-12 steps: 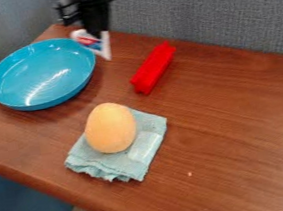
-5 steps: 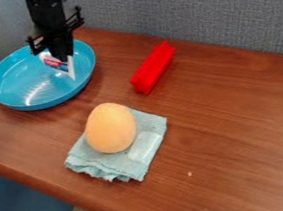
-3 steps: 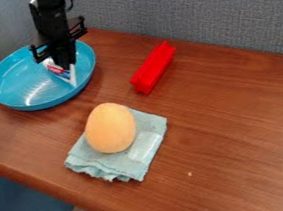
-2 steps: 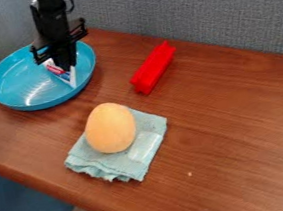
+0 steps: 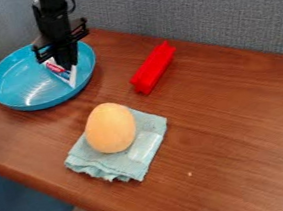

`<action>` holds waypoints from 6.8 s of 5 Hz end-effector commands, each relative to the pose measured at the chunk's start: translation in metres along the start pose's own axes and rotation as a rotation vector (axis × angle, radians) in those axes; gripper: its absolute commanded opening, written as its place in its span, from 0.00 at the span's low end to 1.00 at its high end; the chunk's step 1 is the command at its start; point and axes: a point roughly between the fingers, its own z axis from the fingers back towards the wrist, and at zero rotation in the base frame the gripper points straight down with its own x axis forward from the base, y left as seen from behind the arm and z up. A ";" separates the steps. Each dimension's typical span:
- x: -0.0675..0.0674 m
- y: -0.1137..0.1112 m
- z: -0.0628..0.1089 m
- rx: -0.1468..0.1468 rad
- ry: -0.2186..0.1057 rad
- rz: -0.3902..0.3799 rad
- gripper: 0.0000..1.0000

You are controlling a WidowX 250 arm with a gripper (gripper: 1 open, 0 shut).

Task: Put the toothpaste on the blue plate

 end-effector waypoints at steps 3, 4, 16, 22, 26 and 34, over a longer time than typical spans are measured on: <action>0.005 -0.010 0.005 -0.016 -0.023 -0.027 0.00; 0.005 -0.011 0.004 -0.017 -0.021 -0.033 0.00; 0.021 0.004 0.046 -0.044 0.054 -0.093 0.00; 0.031 0.017 0.054 -0.066 0.063 -0.120 0.00; 0.032 0.026 0.049 -0.072 0.056 -0.145 0.00; 0.035 0.042 0.035 -0.068 0.031 -0.193 0.00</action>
